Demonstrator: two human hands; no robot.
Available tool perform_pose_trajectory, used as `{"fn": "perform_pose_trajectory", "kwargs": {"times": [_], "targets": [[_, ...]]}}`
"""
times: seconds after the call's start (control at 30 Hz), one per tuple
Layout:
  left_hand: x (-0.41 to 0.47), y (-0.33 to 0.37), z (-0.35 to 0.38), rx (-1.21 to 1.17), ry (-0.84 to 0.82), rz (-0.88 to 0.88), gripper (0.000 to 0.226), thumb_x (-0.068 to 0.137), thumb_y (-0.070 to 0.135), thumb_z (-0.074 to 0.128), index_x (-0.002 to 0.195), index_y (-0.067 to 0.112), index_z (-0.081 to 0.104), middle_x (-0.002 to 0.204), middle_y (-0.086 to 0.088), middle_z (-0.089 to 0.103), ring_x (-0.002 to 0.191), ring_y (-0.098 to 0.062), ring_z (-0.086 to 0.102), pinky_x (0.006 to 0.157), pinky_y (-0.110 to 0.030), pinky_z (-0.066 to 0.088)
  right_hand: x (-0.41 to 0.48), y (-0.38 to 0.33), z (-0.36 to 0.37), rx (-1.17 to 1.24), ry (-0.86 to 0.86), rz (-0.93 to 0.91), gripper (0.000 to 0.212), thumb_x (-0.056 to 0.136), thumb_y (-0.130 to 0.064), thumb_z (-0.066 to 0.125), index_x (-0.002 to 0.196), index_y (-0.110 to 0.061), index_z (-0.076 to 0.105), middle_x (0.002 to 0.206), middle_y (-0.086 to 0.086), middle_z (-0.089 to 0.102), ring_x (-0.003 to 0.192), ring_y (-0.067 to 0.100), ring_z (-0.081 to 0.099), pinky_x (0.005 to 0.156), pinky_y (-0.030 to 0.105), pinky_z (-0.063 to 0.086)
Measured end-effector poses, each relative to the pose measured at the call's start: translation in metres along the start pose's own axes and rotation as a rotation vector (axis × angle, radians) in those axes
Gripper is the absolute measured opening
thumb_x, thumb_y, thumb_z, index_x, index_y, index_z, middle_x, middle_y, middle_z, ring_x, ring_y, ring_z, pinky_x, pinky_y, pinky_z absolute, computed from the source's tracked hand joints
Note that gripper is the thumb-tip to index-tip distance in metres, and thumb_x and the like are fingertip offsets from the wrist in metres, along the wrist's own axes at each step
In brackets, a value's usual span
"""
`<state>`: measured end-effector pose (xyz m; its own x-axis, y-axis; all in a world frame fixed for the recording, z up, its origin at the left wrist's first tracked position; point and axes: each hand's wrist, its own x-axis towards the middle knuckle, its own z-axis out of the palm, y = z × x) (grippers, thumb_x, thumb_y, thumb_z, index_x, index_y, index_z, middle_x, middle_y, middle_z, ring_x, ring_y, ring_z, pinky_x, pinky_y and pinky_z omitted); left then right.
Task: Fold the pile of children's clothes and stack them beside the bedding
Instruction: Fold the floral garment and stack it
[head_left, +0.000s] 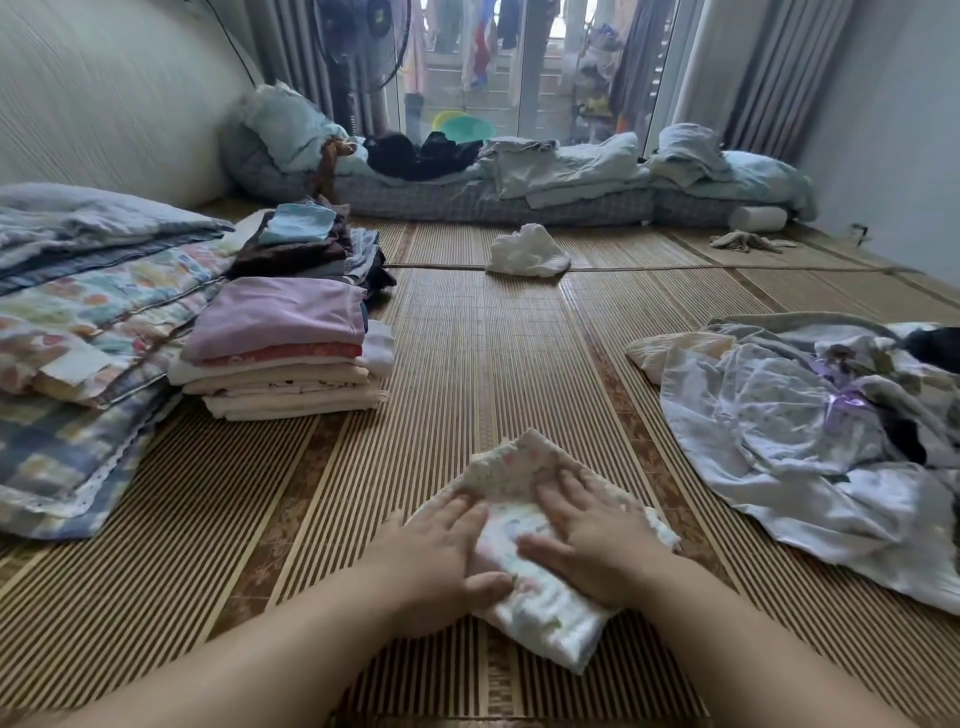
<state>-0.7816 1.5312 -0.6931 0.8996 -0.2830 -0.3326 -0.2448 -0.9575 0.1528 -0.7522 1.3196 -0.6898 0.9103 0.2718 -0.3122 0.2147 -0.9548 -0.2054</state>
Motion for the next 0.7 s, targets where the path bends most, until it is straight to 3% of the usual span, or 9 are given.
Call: {"fn": "perform_pose_trajectory", "kwargs": {"times": [0.07, 0.13, 0.23, 0.3, 0.37, 0.47, 0.53, 0.6, 0.7], "targets": [[0.000, -0.005, -0.006, -0.040, -0.029, -0.103, 0.101, 0.073, 0.089, 0.022, 0.151, 0.033, -0.009, 0.160, 0.009, -0.014, 0.147, -0.018, -0.013, 0.115, -0.055, -0.002, -0.002, 0.010, -0.008, 0.028, 0.006, 0.134, 0.091, 0.080, -0.083, 0.025, 0.152, -0.034, -0.001, 0.161, -0.007, -0.008, 0.148, 0.018, -0.005, 0.114, 0.055, 0.005], [-0.002, -0.011, -0.012, -0.091, -0.020, -0.162, 0.107, 0.066, 0.094, 0.021, 0.150, 0.036, -0.009, 0.161, 0.005, -0.011, 0.148, -0.021, -0.010, 0.114, -0.057, -0.001, -0.005, 0.013, -0.016, 0.078, 0.104, 0.187, 0.082, 0.083, -0.075, 0.039, 0.149, -0.029, 0.025, 0.157, 0.001, 0.024, 0.141, 0.023, 0.024, 0.111, 0.050, 0.024], [-0.011, -0.020, -0.020, -0.172, 0.091, -0.230, 0.110, 0.065, 0.093, 0.032, 0.152, 0.034, 0.001, 0.161, 0.002, 0.006, 0.148, -0.023, 0.007, 0.115, -0.056, 0.011, -0.014, 0.009, -0.024, 0.287, 0.226, 0.196, 0.058, 0.081, -0.046, 0.068, 0.131, -0.030, 0.044, 0.113, -0.003, 0.058, 0.098, 0.014, 0.056, 0.077, 0.030, 0.048], [-0.016, -0.027, -0.024, -0.177, 0.155, -0.264, 0.099, 0.072, 0.084, 0.043, 0.151, 0.035, 0.010, 0.153, -0.001, 0.025, 0.141, -0.025, 0.022, 0.111, -0.051, 0.025, -0.021, 0.008, -0.024, 0.453, 0.105, 0.218, 0.065, 0.075, -0.030, 0.077, 0.128, -0.031, 0.040, 0.097, -0.008, 0.059, 0.080, 0.008, 0.063, 0.061, 0.022, 0.049], [-0.022, -0.032, -0.026, -0.242, 0.154, -0.273, 0.079, 0.076, 0.077, 0.049, 0.143, 0.042, 0.026, 0.131, -0.001, 0.040, 0.126, -0.023, 0.035, 0.104, -0.046, 0.036, -0.030, 0.009, -0.024, 0.583, -0.080, 0.248, 0.059, 0.069, -0.023, 0.082, 0.114, -0.028, 0.043, 0.094, -0.005, 0.064, 0.075, 0.011, 0.069, 0.062, 0.026, 0.057], [-0.030, -0.030, -0.025, -0.488, 0.080, -0.186, 0.059, 0.080, 0.068, 0.056, 0.132, 0.044, 0.043, 0.104, 0.016, 0.056, 0.096, -0.001, 0.057, 0.081, -0.024, 0.050, -0.039, 0.012, -0.027, 0.547, -0.097, 0.249, 0.047, 0.069, -0.040, 0.081, 0.103, -0.019, 0.057, 0.095, -0.004, 0.069, 0.073, 0.008, 0.067, 0.064, 0.031, 0.057], [-0.030, -0.020, -0.023, -0.613, 0.052, -0.143, 0.062, 0.081, 0.062, 0.060, 0.134, 0.038, 0.039, 0.106, 0.016, 0.064, 0.090, 0.001, 0.062, 0.078, -0.023, 0.052, -0.036, 0.014, -0.028, 0.462, 0.054, 0.304, 0.056, 0.073, -0.054, 0.074, 0.107, -0.013, 0.056, 0.097, -0.005, 0.064, 0.076, 0.008, 0.059, 0.061, 0.023, 0.047], [-0.026, -0.006, -0.021, -0.718, 0.066, -0.163, 0.070, 0.077, 0.057, 0.068, 0.134, 0.033, 0.035, 0.108, 0.013, 0.063, 0.089, -0.004, 0.065, 0.076, -0.026, 0.055, -0.033, 0.012, -0.030, 0.482, 0.111, 0.317, 0.042, 0.074, -0.055, 0.074, 0.086, -0.016, 0.064, 0.074, -0.010, 0.064, 0.061, 0.005, 0.058, 0.047, 0.016, 0.037], [-0.023, 0.012, -0.019, -0.902, 0.062, -0.191, 0.093, 0.072, 0.038, 0.080, 0.143, 0.034, 0.020, 0.110, 0.006, 0.061, 0.082, -0.009, 0.069, 0.064, -0.025, 0.057, -0.026, 0.003, -0.027, 0.648, 0.023, 0.270, 0.022, 0.075, -0.036, 0.078, 0.068, -0.017, 0.068, 0.059, -0.007, 0.068, 0.052, 0.005, 0.064, 0.046, 0.018, 0.046]]}}
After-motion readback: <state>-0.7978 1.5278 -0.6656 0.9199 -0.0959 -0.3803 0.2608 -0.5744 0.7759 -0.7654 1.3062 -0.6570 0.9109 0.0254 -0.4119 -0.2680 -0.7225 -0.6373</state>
